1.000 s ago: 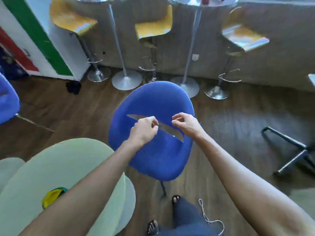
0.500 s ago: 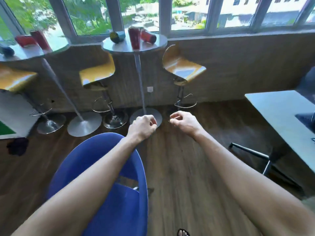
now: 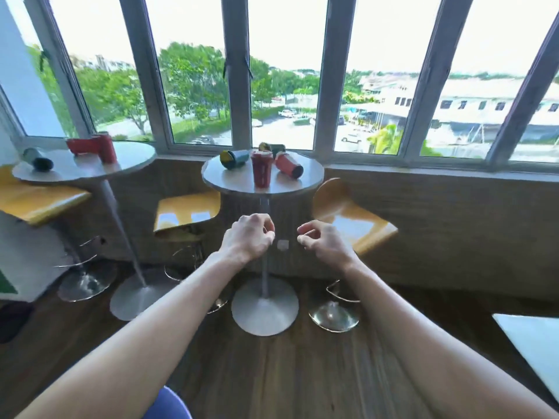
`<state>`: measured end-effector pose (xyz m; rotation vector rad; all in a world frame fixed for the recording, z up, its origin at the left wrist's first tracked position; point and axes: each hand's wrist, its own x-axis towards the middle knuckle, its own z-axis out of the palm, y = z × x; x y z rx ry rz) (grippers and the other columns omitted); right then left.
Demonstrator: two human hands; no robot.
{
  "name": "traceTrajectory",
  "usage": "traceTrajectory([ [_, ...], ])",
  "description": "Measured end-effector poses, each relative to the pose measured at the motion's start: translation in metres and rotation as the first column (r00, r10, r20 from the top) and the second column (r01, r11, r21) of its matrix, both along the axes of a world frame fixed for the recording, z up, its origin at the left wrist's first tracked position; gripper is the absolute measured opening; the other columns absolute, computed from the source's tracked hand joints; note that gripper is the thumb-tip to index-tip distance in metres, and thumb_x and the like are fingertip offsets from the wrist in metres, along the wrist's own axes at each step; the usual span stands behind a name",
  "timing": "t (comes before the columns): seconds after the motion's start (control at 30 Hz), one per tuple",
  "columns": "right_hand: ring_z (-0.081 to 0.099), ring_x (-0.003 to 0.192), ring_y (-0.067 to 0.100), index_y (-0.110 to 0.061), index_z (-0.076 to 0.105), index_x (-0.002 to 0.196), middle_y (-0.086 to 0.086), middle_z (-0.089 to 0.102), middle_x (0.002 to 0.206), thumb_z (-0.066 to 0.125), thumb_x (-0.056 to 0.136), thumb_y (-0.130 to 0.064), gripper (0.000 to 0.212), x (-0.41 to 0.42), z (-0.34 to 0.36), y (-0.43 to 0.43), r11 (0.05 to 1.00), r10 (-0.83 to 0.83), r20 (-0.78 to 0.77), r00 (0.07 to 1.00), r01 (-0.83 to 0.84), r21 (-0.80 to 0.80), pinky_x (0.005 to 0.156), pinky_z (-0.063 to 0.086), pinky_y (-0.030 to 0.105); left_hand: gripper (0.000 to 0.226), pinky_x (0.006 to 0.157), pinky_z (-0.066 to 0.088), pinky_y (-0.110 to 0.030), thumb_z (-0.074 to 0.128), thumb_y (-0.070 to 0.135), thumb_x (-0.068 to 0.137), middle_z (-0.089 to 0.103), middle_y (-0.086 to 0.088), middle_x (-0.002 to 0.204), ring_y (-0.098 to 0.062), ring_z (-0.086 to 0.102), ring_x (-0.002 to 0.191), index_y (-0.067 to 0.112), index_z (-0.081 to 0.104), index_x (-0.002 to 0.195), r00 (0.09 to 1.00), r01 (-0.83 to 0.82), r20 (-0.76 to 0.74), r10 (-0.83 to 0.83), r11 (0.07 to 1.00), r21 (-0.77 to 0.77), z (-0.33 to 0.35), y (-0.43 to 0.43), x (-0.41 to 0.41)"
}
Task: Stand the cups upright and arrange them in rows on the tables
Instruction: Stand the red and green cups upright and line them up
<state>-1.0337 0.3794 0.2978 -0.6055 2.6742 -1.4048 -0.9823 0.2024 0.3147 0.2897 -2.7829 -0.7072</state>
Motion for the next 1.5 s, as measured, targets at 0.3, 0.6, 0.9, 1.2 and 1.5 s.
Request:
traceTrajectory([
  [0.3,0.066,0.093,0.015,-0.014,0.068,0.116,0.003,0.072,0.106,0.062,0.09,-0.024,0.028,-0.183,0.044,-0.059,1.0,-0.003,-0.085,0.996,0.004,0.014,0.068,0.044,0.014,0.016,0.072,0.046,-0.029,0.063,0.021,0.091,0.067,0.001,0.095,-0.018,0.058,0.082,0.018,0.07,0.105,0.994,-0.051,-0.094,0.052,0.999,0.014,0.025,-0.075,-0.18],
  [0.6,0.063,0.09,0.021,-0.012,0.07,0.108,0.005,0.069,0.099,0.065,0.088,-0.018,0.021,-0.349,0.042,-0.106,0.999,-0.02,-0.058,0.998,0.021,0.03,0.078,0.044,0.027,0.041,0.095,0.049,-0.049,0.067,0.032,0.082,0.062,-0.01,0.124,-0.032,0.059,0.113,0.022,0.062,0.121,0.988,-0.113,-0.104,0.114,0.993,0.016,0.017,-0.127,-0.327],
  [0.9,0.066,0.095,0.031,-0.007,0.061,0.116,0.017,0.069,0.111,0.065,0.086,-0.02,0.033,-0.508,0.03,-0.169,0.988,-0.013,0.016,1.0,0.011,0.155,0.086,0.056,0.044,0.129,0.106,0.043,-0.037,0.096,0.044,0.047,0.047,-0.014,0.138,-0.025,0.051,0.122,0.011,0.022,0.147,0.996,-0.077,-0.009,0.093,0.87,0.486,-0.013,-0.184,-0.44],
  [1.2,0.058,0.112,0.034,-0.008,0.045,0.127,0.016,0.059,0.121,0.077,0.071,-0.043,0.073,-0.577,0.006,-0.212,0.922,-0.092,0.085,0.992,0.052,0.385,0.096,0.049,0.043,0.085,0.078,0.049,-0.008,0.089,0.006,0.067,0.061,0.006,0.122,-0.005,0.057,0.109,0.024,0.042,0.135,0.981,0.123,0.034,-0.19,0.751,0.649,-0.056,-0.22,-0.471],
  [1.5,0.058,0.112,0.032,-0.009,0.047,0.131,0.014,0.059,0.123,0.081,0.062,-0.054,0.089,-0.589,-0.024,-0.224,0.874,-0.268,0.092,0.959,0.201,0.442,0.085,0.05,0.038,0.088,0.098,0.049,-0.028,0.094,0.019,0.054,0.069,0.003,0.121,-0.01,0.061,0.115,0.024,0.052,0.131,0.959,0.228,-0.001,-0.284,0.767,0.599,-0.059,-0.276,-0.51],
])
